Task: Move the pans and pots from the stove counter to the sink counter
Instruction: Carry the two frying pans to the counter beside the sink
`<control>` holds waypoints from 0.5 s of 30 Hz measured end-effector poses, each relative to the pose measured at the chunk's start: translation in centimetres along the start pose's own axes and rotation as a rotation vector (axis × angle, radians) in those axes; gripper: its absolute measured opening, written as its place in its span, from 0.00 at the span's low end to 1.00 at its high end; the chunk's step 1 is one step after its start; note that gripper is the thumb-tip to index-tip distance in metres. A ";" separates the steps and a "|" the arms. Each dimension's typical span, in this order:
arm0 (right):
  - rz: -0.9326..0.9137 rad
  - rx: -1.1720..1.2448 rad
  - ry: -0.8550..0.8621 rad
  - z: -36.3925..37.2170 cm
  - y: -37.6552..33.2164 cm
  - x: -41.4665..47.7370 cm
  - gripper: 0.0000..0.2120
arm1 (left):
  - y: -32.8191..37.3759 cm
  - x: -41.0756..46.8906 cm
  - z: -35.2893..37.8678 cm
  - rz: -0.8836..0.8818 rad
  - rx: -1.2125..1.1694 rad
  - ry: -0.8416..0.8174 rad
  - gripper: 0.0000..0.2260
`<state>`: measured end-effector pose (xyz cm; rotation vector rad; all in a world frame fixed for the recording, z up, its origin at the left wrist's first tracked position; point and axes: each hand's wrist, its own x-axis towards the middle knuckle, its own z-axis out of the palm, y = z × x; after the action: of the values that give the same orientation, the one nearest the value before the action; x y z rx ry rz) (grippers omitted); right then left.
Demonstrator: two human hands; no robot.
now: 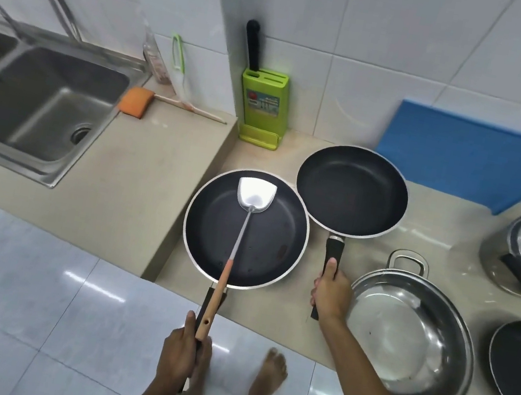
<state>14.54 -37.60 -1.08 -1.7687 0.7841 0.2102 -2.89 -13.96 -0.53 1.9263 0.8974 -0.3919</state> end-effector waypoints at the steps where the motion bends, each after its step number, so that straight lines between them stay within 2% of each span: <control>1: -0.007 -0.001 0.004 -0.1 -0.2 -0.3 0.26 | 0.5 -0.2 -0.2 -0.029 -0.021 0.015 0.37; 4: -0.035 -0.035 0.016 -0.8 -0.9 -1.0 0.27 | 1.3 -0.4 -0.9 -0.076 -0.103 0.019 0.33; 9: -0.115 -0.087 0.038 -2.3 -2.8 -3.3 0.27 | 1.8 -0.5 -3.5 -0.080 -0.213 0.028 0.35; 15: -0.240 -0.129 0.033 -1.0 -4.8 -9.0 0.27 | 0.6 0.4 -10.2 -0.082 -0.302 0.051 0.34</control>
<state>10.29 -34.24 7.61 -1.9745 0.5857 0.0723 -3.16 -5.25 4.78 1.6327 1.0100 -0.2397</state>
